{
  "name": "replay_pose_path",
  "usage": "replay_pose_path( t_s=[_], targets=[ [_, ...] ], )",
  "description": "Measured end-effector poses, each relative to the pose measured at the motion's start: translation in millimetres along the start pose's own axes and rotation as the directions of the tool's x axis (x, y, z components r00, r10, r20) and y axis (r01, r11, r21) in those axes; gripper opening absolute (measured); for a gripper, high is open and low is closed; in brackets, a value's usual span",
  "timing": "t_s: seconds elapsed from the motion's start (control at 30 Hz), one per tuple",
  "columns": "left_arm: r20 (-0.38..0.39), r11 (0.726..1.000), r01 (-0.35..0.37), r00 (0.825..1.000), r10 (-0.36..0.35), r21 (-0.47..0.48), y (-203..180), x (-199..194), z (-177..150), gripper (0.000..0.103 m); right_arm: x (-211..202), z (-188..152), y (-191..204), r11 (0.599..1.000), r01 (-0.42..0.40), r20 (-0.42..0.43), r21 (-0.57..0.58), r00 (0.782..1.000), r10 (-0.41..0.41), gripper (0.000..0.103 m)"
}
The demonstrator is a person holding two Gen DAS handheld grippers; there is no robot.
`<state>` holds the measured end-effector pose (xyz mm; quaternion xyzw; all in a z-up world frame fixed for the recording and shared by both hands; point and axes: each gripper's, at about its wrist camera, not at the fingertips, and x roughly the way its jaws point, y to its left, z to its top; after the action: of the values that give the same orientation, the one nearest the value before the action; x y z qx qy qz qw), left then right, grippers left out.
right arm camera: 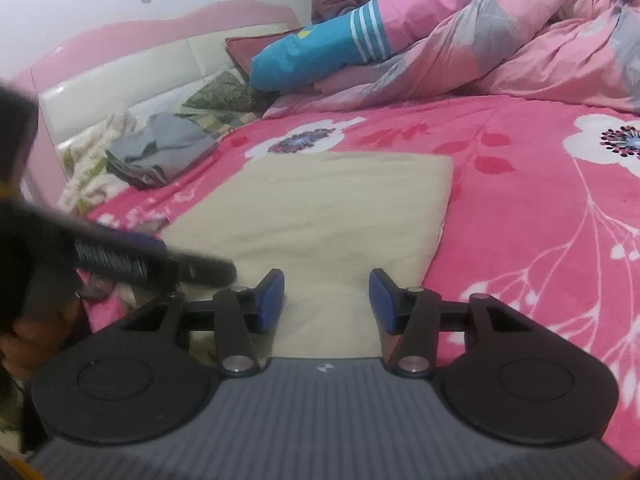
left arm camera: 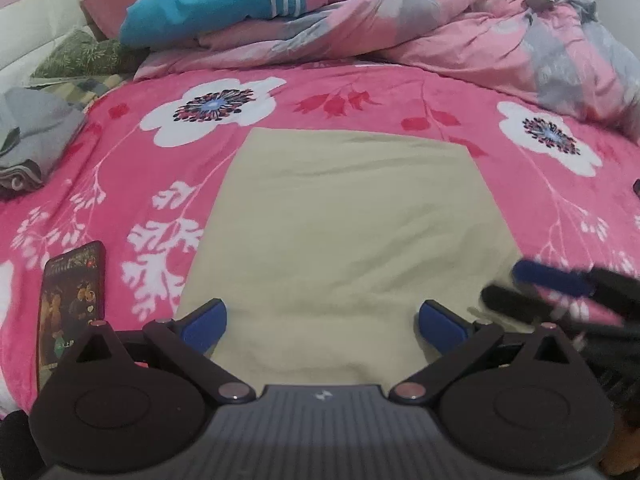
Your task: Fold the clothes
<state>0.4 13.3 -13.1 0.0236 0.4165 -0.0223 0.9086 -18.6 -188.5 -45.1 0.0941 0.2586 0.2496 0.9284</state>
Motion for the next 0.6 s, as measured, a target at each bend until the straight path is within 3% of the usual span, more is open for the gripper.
replay_pose_path(
  t_s=[0.27, 0.43, 0.6],
  targets=[
    [-0.014, 1.000, -0.013, 1.000, 0.014, 0.010, -4, 3, 0, 0.103, 19, 42, -11, 1.000, 0.016, 0.027, -0.005, 1.000, -0.016, 0.055],
    [-0.016, 1.000, -0.016, 1.000, 0.016, 0.015, -5, 4, 0, 0.103, 60, 37, -16, 0.996, 0.051, -0.097, -0.077, 0.994, -0.059, 0.055],
    [-0.015, 1.000, -0.012, 1.000, 0.012, 0.018, -4, 5, 0, 0.103, 63, 39, -11, 0.987, 0.053, -0.127, -0.151, 0.989, -0.073, 0.055]
  ],
)
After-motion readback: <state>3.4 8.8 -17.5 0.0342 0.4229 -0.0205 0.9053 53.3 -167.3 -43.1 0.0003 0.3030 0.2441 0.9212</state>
